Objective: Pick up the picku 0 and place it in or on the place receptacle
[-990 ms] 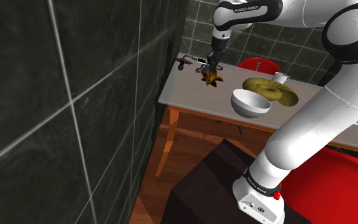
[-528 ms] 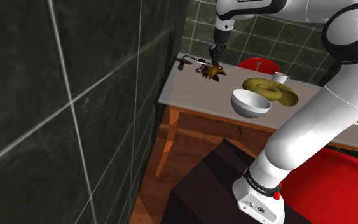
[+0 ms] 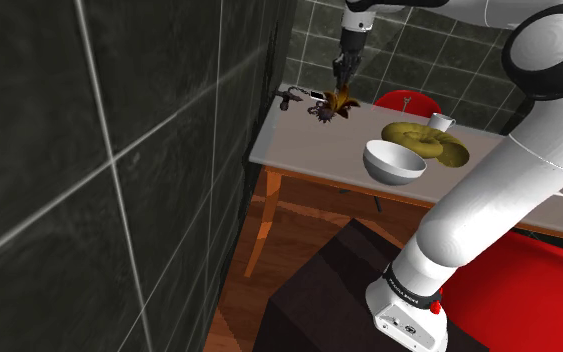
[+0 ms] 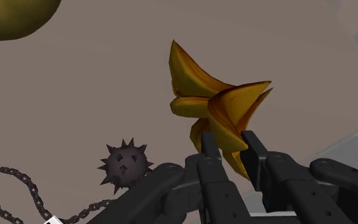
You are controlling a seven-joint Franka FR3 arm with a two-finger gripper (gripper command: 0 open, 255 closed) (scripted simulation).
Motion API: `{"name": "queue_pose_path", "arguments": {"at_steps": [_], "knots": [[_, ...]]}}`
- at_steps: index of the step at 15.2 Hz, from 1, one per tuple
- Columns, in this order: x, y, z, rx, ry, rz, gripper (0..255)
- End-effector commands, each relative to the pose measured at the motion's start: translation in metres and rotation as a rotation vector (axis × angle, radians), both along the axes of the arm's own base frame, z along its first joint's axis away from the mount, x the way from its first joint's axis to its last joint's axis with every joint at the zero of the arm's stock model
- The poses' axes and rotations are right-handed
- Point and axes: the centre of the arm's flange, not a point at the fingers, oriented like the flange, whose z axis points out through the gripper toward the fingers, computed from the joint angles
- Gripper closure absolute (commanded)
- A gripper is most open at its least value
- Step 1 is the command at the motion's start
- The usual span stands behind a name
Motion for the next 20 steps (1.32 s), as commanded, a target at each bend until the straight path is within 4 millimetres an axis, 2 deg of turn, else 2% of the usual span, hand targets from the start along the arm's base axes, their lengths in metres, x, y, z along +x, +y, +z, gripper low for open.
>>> {"name": "queue_pose_path", "arguments": {"at_steps": [1, 2, 20], "knots": [[0.0, -0.002, 0.01, 0.0, 0.0, 0.0, 255], [0.0, -0.002, 0.014, 0.0, 0.0, 0.0, 255], [-0.235, 0.031, 0.036, 0.0, 0.0, 0.0, 255]]}}
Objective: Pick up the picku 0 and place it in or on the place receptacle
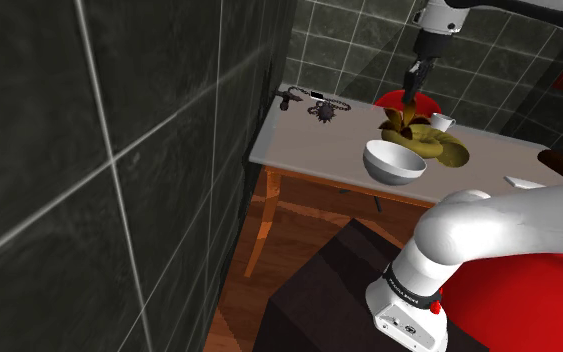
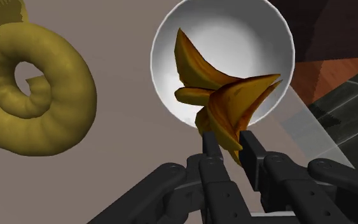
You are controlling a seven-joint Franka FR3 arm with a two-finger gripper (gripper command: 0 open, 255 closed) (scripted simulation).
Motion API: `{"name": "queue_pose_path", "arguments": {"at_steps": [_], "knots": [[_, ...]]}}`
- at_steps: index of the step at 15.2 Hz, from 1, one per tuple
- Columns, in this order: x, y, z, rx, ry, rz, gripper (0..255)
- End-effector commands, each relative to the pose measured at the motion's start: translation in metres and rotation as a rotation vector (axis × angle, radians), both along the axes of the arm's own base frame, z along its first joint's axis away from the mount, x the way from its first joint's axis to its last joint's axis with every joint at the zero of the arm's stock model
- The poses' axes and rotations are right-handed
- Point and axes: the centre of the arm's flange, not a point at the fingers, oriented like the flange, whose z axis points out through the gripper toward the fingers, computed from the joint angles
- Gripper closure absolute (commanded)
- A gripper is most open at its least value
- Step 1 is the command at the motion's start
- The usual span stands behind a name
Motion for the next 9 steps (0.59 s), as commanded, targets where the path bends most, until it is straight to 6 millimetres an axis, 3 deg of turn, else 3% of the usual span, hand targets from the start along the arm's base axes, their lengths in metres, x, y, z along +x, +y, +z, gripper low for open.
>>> {"name": "queue_pose_path", "arguments": {"at_steps": [1, 5, 9], "knots": [[-0.025, 0.005, 0.001, 0.0, 0.001, 0.0, 255], [-0.072, 0.011, 0.005, 0.0, 0.001, 0.0, 255], [-0.072, 0.011, -0.016, 0.0, 0.001, 0.0, 255]]}}
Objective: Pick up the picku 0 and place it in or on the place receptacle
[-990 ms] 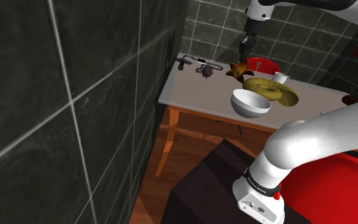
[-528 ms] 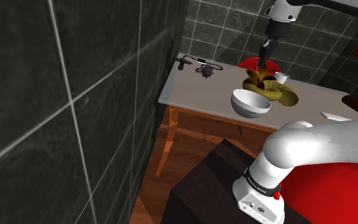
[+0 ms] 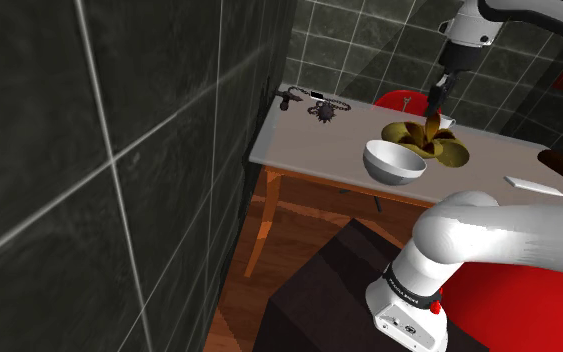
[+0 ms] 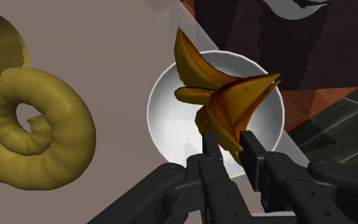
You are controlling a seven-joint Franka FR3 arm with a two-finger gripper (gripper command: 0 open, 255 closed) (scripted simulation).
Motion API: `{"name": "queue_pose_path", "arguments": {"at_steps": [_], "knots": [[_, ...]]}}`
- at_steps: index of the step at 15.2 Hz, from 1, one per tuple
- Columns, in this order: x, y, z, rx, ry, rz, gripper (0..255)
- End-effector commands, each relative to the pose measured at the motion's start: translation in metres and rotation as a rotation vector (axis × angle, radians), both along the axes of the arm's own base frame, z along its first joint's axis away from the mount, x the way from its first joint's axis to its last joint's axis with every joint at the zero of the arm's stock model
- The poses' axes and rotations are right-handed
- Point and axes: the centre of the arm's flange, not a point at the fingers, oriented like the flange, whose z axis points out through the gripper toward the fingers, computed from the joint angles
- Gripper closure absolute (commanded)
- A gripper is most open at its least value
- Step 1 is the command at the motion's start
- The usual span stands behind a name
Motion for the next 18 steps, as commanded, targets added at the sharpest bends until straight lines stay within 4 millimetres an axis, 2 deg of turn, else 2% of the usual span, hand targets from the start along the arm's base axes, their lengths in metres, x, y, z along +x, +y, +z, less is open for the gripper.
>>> {"name": "queue_pose_path", "arguments": {"at_steps": [1, 14, 18], "knots": [[0.0, -0.001, -0.01, 0.0, 0.0, 0.0, 255], [0.0, -0.001, -0.081, 0.0, 0.0, 0.0, 255], [0.0, -0.001, -0.081, 0.0, 0.0, 0.0, 255]]}}
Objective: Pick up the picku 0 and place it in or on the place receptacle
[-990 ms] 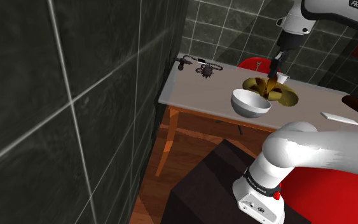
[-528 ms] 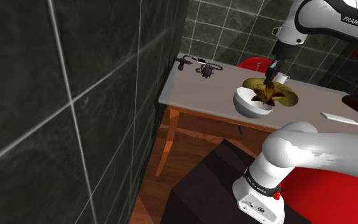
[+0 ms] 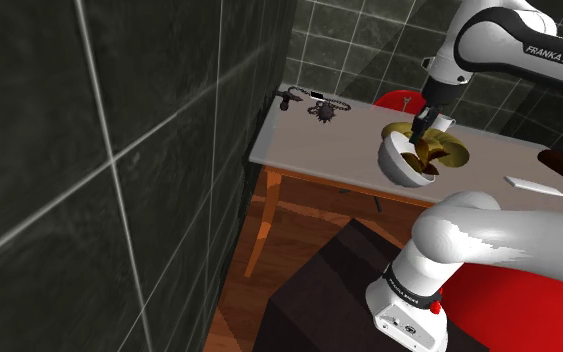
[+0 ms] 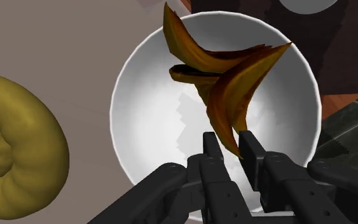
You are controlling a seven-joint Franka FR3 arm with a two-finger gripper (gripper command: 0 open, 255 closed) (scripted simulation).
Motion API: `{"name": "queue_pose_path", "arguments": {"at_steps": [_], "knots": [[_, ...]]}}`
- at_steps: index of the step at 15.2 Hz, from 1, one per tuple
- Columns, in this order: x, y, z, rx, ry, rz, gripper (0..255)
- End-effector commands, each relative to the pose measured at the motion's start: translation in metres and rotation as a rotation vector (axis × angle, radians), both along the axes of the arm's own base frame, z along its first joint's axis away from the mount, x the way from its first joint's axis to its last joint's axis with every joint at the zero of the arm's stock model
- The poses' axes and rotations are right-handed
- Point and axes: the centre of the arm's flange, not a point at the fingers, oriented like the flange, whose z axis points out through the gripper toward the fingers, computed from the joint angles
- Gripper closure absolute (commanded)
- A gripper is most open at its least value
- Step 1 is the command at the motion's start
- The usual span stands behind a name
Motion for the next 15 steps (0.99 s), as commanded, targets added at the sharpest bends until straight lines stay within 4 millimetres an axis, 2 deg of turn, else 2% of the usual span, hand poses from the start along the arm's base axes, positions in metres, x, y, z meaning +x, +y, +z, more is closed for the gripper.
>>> {"name": "queue_pose_path", "arguments": {"at_steps": [1, 4, 5, 10, 14, 15], "knots": [[0.0, 0.0, -0.001, 0.001, 0.004, -0.001, 255], [0.0, 0.0, -0.001, 0.001, 0.004, -0.001, 255], [0.0, -0.001, -0.001, 0.001, 0.004, -0.001, 0], [0.0, 0.0, -0.001, 0.001, 0.004, -0.001, 0], [0.0, 0.007, 0.048, 0.001, 0.004, -0.001, 0], [0.0, 0.007, 0.048, 0.001, 0.004, -0.001, 0]]}}
